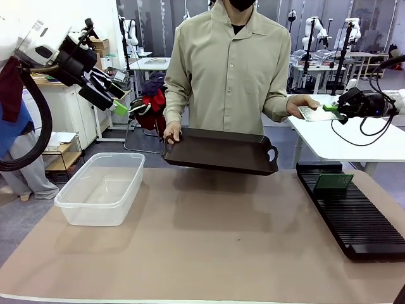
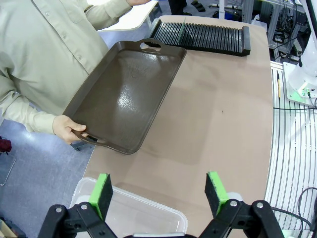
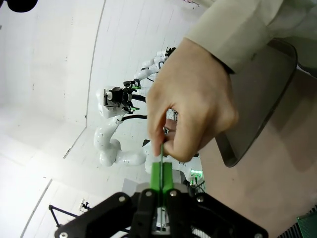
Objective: Sort PCBs into racks and boxes based on the side picked up.
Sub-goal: If the short side of the Blank PCB is picked up, insert it into the PCB Rack ; if the long side is picked up, place it in the Organizing box.
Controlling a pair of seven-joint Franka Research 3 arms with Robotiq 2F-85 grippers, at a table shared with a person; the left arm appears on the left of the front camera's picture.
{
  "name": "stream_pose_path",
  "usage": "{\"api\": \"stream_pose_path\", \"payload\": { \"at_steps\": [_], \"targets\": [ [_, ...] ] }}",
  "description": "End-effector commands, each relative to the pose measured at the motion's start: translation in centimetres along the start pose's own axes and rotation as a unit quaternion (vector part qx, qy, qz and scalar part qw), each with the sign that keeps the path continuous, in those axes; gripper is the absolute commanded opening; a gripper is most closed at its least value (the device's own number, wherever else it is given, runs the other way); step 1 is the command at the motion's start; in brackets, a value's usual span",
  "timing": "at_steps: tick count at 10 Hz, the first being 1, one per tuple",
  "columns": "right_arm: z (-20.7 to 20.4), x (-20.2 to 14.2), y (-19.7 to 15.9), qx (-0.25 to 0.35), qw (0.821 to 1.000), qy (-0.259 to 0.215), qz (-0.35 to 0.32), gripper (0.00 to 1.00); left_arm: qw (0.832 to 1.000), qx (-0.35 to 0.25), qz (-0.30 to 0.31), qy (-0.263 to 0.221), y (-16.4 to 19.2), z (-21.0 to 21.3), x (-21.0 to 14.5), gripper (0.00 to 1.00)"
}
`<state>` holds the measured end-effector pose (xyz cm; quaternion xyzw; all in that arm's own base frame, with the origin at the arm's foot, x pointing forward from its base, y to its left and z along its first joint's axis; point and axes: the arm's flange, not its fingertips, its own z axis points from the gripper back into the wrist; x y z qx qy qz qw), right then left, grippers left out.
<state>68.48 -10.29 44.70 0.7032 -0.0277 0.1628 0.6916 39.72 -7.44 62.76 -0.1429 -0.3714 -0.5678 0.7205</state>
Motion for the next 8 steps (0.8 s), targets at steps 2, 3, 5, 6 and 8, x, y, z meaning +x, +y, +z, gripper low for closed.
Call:
{"api": "stream_pose_path", "payload": {
  "at_steps": [2,3,5,6,8],
  "targets": [
    [-0.14,-0.02,0.16,0.004,1.000,0.001,0.000,0.00,1.000,-0.005,-0.003,-0.008,0.00,-0.13,-0.23,1.00],
    [-0.14,-0.02,0.16,0.004,1.000,0.001,0.000,0.00,1.000,-0.005,-0.003,-0.008,0.00,-0.13,-0.23,1.00],
    [-0.14,-0.02,0.16,0.004,1.000,0.001,0.000,0.00,1.000,-0.005,-0.003,-0.008,0.00,-0.13,-0.23,1.00],
    [-0.14,-0.02,0.16,0.004,1.000,0.001,0.000,0.00,1.000,-0.005,-0.003,-0.008,0.00,-0.13,-0.23,1.00],
    [-0.14,-0.02,0.16,0.004,1.000,0.001,0.000,0.00,1.000,-0.005,-0.003,-0.008,0.00,-0.13,-0.23,1.00]
  ]
}}
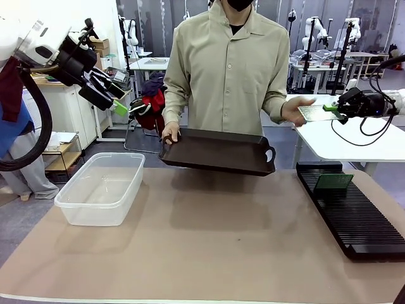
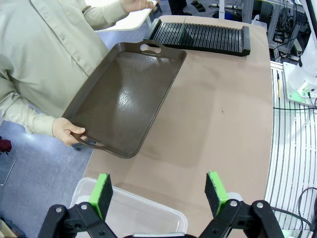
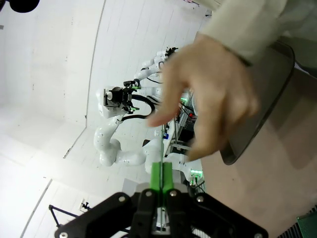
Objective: Sort PCBs into racks and boxes based on the side picked up.
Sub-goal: If the short side of the Blank PCB is picked up, insert it into the PCB Rack ; if the long side is picked up, place it in the Organizing box.
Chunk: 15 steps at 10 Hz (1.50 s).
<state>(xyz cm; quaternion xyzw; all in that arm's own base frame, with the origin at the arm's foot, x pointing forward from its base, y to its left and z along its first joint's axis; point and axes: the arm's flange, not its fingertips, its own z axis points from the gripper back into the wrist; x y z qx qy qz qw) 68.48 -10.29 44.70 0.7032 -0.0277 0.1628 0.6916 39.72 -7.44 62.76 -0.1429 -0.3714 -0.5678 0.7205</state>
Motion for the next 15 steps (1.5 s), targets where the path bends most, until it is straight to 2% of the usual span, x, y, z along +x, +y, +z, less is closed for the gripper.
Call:
{"api": "stream_pose_path", "payload": {
  "at_steps": [1,12,13,15],
  "targets": [
    [-0.1,0.0,0.2,0.004,1.000,0.001,0.000,0.00,1.000,-0.005,-0.003,-0.008,0.0,-0.1,-0.2,1.00],
    [-0.1,0.0,0.2,0.004,1.000,0.001,0.000,0.00,1.000,-0.005,-0.003,-0.008,0.0,-0.1,-0.2,1.00],
    [0.0,0.0,0.0,0.000,1.000,0.000,0.000,0.02,1.000,-0.005,-0.003,-0.008,0.0,-0.1,-0.2,1.00],
    [-0.2,-2.1,2.4,-0.018,0.993,0.028,0.116,0.02,1.000,-0.005,-0.003,-0.008,0.0,-0.1,-0.2,1.00]
  ]
}}
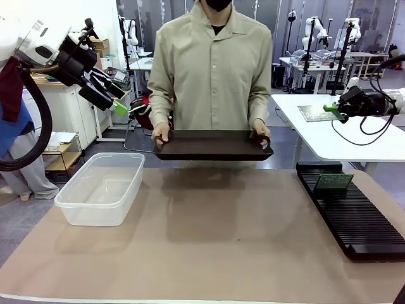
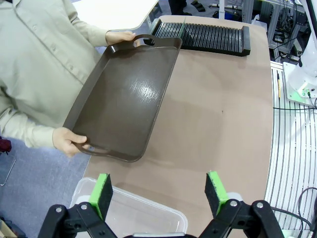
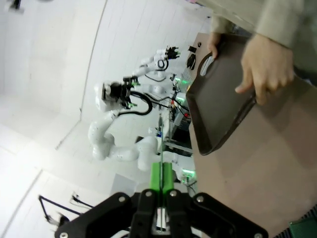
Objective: Sort PCBs into racks and boxes based on the side picked up.
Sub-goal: If the short side of the Blank PCB is picked up, insert it into the PCB Rack ; if the long side is picked up, place it in the Organizing box.
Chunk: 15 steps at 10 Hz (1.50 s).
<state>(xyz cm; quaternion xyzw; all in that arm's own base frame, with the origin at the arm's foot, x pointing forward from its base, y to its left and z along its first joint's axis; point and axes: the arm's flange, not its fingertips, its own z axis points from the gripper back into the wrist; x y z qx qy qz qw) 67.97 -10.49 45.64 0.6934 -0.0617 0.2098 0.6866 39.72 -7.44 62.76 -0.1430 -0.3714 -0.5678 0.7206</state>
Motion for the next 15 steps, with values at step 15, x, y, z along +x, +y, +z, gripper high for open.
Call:
{"api": "stream_pose_path", "payload": {
  "at_steps": [15],
  "targets": [
    [3.6,-14.7,8.2,-0.194,0.860,0.088,0.463,0.02,1.000,-0.005,-0.003,-0.008,0.0,-0.1,-0.2,1.00]
  ]
}}
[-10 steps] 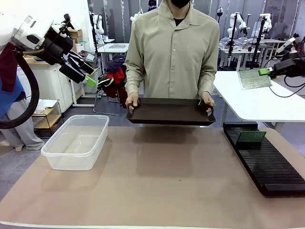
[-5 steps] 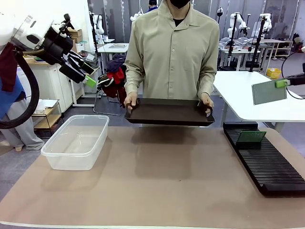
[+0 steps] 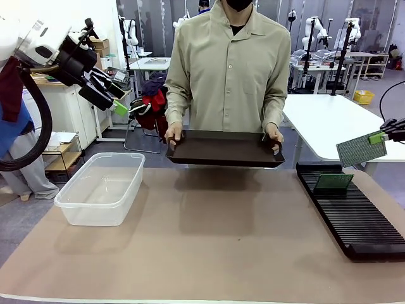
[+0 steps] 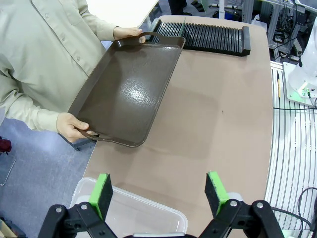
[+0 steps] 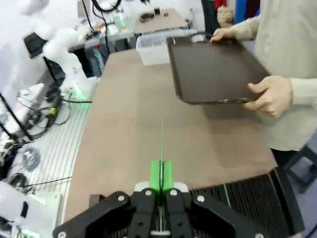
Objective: Sort PCBs into racks and boxes based on the side picked up.
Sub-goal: If the short side of the Blank PCB is picked up, insert it into the PCB Rack ; if the long side is picked up, place it in the Organizing box.
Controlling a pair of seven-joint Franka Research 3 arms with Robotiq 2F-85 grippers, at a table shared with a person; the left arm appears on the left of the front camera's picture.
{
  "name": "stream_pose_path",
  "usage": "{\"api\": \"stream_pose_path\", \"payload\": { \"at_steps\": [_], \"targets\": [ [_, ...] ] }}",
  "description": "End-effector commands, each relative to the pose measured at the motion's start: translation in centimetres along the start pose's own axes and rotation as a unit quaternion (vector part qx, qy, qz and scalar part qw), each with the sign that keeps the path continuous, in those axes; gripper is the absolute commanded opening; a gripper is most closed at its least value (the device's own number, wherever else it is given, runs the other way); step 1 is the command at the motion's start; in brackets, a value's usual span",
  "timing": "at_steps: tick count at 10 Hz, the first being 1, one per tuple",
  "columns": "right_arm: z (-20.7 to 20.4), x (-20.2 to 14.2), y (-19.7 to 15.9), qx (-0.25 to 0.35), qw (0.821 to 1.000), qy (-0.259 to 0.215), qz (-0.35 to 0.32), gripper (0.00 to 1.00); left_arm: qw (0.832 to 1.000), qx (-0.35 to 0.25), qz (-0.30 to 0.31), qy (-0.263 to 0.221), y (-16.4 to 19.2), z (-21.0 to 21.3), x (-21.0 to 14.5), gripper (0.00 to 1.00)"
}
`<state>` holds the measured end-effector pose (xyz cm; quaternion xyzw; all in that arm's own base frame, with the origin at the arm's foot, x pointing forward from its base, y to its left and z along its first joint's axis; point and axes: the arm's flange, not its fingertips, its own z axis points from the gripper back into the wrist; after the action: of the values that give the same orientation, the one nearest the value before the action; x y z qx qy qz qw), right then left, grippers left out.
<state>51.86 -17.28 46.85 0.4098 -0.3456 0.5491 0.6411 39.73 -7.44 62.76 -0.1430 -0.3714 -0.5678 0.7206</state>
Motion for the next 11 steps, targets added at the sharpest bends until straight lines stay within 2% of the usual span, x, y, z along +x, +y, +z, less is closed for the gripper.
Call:
{"api": "stream_pose_path", "payload": {
  "at_steps": [1,4,7,8,11],
  "targets": [
    [0.5,0.9,-0.4,0.002,1.000,-0.012,0.005,0.02,1.000,-0.005,-0.003,-0.008,0.0,-0.1,-0.2,1.00],
    [-0.5,-0.1,-0.9,0.006,1.000,0.003,-0.004,0.02,1.000,-0.005,-0.003,-0.008,0.0,-0.1,-0.2,1.00],
    [-1.5,-0.2,-1.5,0.059,0.998,0.020,0.031,0.02,1.000,-0.005,-0.003,-0.008,0.0,-0.1,-0.2,1.00],
    [-1.3,-0.3,-1.3,0.080,0.994,0.035,0.073,0.00,1.000,-0.005,-0.003,-0.008,0.0,-0.1,-0.2,1.00],
    [-1.3,-2.0,-1.1,0.101,0.988,0.041,0.112,0.00,1.000,-0.005,-0.003,-0.008,0.0,-0.1,-0.2,1.00]
  ]
}}
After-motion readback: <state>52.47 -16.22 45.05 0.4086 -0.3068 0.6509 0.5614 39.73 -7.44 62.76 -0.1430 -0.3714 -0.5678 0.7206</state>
